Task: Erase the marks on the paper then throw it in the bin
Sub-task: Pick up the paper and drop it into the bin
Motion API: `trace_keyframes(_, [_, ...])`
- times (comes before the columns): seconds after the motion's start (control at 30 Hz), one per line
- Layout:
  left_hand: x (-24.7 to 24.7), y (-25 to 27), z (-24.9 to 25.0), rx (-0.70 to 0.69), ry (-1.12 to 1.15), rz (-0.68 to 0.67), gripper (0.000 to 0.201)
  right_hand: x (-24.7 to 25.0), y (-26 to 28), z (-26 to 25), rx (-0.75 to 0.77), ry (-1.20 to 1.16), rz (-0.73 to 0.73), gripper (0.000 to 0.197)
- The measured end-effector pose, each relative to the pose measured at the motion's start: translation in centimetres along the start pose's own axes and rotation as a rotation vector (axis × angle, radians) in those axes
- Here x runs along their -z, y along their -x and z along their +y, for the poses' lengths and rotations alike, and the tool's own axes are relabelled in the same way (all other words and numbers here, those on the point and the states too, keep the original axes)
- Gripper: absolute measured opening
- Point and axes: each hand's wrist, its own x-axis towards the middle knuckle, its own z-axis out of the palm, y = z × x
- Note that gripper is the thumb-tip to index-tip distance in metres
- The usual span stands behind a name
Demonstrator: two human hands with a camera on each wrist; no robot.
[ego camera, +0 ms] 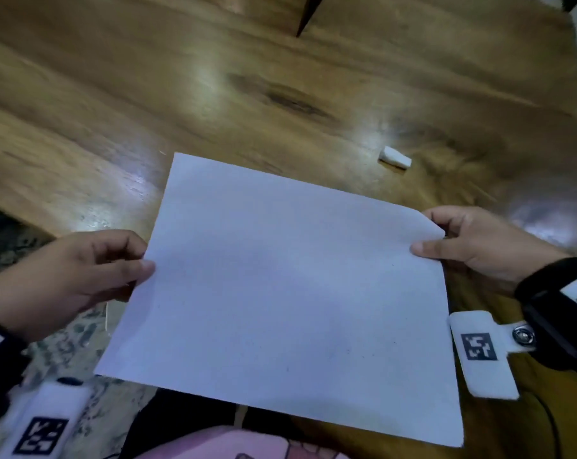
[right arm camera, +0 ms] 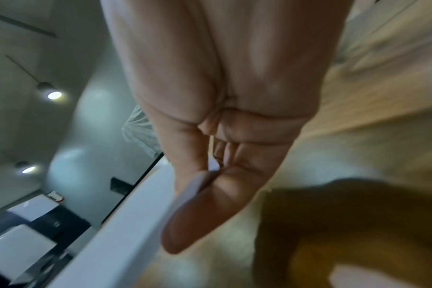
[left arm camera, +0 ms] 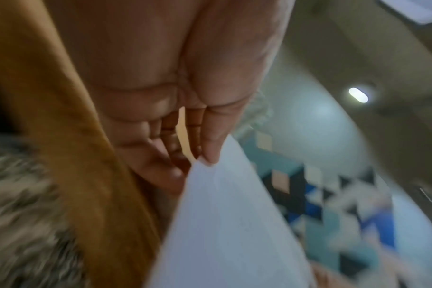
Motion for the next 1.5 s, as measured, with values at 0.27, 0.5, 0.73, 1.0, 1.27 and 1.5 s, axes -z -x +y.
trace_keyframes(0.27, [8.3, 6.5, -4.0, 0.022, 0.086, 0.244, 0.035, -10.7, -4.2, -6.0, 0.100, 0.036, -0.099, 0.047])
trace_keyframes(0.5, [15.1, 12.7, -9.4, -0.017, 0.193, 0.481, 0.023, -21.7, -5.4, -10.0, 0.259, 0.158, -0.318, 0.059])
trace_keyframes(0.73, [21.3, 19.4, -17.4, 0.038, 0.273, 0.588, 0.045, -33.0, -5.4, -10.7, 0.299, 0.363, -0.535, 0.034])
trace_keyframes(1.0, [26.3, 24.7, -30.0, 0.307, 0.325, 0.748, 0.040, -43.4, -9.4, -5.3, 0.231, 0.574, -0.487, 0.038])
trace_keyframes(1.27, [24.9, 23.3, -34.3, 0.398, 0.487, 0.712, 0.035, -48.1, -17.1, 2.7, 0.093, 0.659, -0.493, 0.039])
trace_keyframes(1.5, [22.0, 15.8, -34.5, 0.446, 0.551, 0.684, 0.027, -49.2, -25.0, 8.6, 0.060, 0.821, -0.401, 0.032])
